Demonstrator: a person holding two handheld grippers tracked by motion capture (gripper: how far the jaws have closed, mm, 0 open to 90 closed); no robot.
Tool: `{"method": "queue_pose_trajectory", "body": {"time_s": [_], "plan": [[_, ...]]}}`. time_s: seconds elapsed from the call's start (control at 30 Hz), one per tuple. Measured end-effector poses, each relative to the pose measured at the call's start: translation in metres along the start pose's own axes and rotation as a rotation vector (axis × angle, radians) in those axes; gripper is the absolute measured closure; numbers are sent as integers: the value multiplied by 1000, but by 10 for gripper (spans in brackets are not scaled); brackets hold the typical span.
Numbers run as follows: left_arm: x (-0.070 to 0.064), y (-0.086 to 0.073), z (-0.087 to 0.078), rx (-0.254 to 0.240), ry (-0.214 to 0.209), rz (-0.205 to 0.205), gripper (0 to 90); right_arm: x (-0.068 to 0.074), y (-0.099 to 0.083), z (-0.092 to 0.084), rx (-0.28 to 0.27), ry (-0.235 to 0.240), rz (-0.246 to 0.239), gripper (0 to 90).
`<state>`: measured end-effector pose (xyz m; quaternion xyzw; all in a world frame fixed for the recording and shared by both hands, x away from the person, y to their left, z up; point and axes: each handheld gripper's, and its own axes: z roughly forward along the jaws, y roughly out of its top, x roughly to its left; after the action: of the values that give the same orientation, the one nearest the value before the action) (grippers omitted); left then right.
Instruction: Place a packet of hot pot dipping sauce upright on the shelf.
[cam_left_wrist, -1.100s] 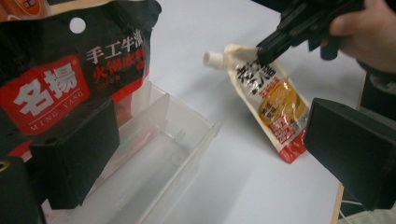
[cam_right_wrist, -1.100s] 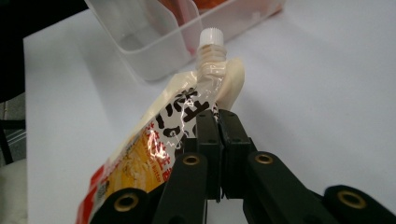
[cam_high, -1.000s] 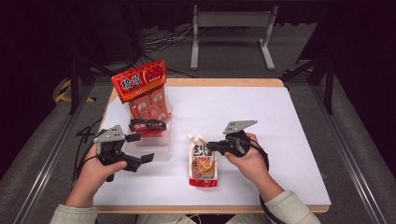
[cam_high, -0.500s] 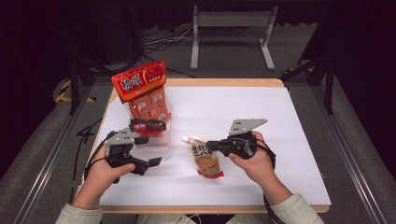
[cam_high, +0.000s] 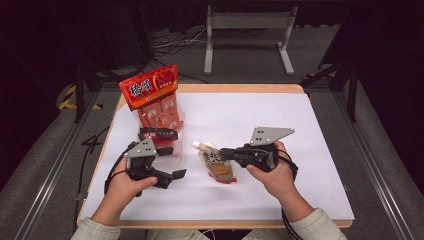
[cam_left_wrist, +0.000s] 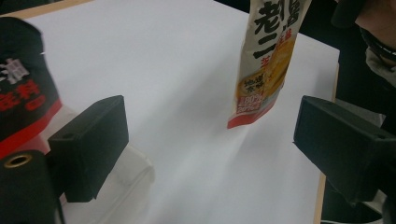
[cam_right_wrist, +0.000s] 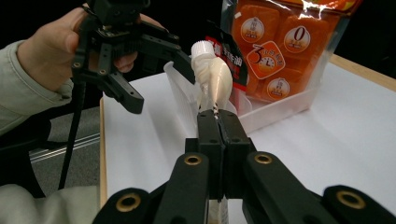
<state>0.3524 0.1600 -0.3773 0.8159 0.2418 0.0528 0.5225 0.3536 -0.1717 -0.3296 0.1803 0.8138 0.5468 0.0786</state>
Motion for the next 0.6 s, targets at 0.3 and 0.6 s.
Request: {"method": "queue_pose_trajectory", "body": {"time_s": [0.3,0.6], "plan": [[-10,-1,20,-25,-55,12,91,11,1,5,-49,35,-32,899],[-19,-2,38,-49,-110,3,94,19,1,12,-63,66,-47,899]]}}
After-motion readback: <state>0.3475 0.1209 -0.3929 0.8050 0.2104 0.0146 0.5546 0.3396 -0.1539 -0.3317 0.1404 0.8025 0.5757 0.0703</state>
